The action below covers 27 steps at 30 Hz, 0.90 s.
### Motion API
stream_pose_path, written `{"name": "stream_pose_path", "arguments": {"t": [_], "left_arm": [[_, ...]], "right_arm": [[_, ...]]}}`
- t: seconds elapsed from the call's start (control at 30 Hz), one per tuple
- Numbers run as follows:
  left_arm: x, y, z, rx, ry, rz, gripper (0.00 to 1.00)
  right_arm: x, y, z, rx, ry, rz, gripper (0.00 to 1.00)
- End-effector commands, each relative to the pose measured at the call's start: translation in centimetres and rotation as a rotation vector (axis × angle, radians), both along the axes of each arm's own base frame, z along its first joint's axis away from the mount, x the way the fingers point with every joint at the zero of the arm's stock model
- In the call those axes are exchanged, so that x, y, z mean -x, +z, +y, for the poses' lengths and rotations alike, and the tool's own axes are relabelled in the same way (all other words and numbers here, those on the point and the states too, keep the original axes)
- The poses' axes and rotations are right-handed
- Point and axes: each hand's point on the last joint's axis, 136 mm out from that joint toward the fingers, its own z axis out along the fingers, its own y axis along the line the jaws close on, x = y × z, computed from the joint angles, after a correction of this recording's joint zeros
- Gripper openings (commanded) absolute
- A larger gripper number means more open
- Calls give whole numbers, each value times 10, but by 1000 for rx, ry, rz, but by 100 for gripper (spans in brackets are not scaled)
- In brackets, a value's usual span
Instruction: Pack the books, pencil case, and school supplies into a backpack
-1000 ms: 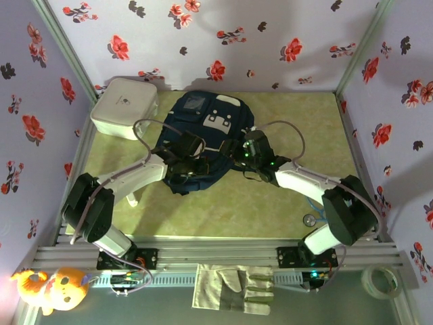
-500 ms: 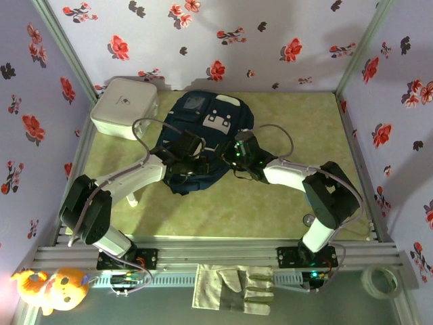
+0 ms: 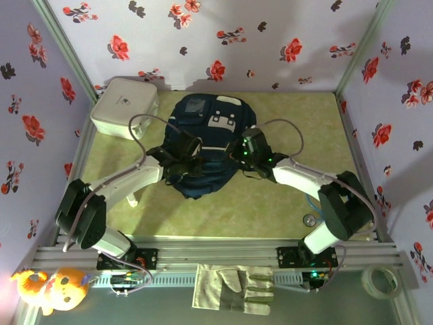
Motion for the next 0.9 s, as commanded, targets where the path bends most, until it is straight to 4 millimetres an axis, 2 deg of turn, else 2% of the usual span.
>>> {"name": "stream_pose_path", "arguments": {"t": [0.0,0.13,0.3,0.37,0.5,0.57,0.73,0.87], "left_arm": [[-15,16,33,-93,64,-87,0],[-19,14,31,-86,63,-92,0],[-23,18,9,-26,-7,-89,0],[-24,23,-4,1,-53,-90,0],[-19,32,-36,37,-154,-94,0],[-16,35,-52,53,-192,-96,0],[-6,42,-94,119,-265,-97,0],[1,41,-119,136,-309,-92,0]], "right_arm": [[-4,-9,-65,208,-105,-26,6],[-4,-10,-98,231,-150,-19,6],[-4,-11,-112,223,-161,4,8],[-2,-10,-112,211,-162,22,16],[9,-2,-116,164,-201,51,47],[16,2,-118,126,-233,64,52],[35,2,-131,40,-349,116,53],[44,-1,-136,-34,-415,139,52]]}}
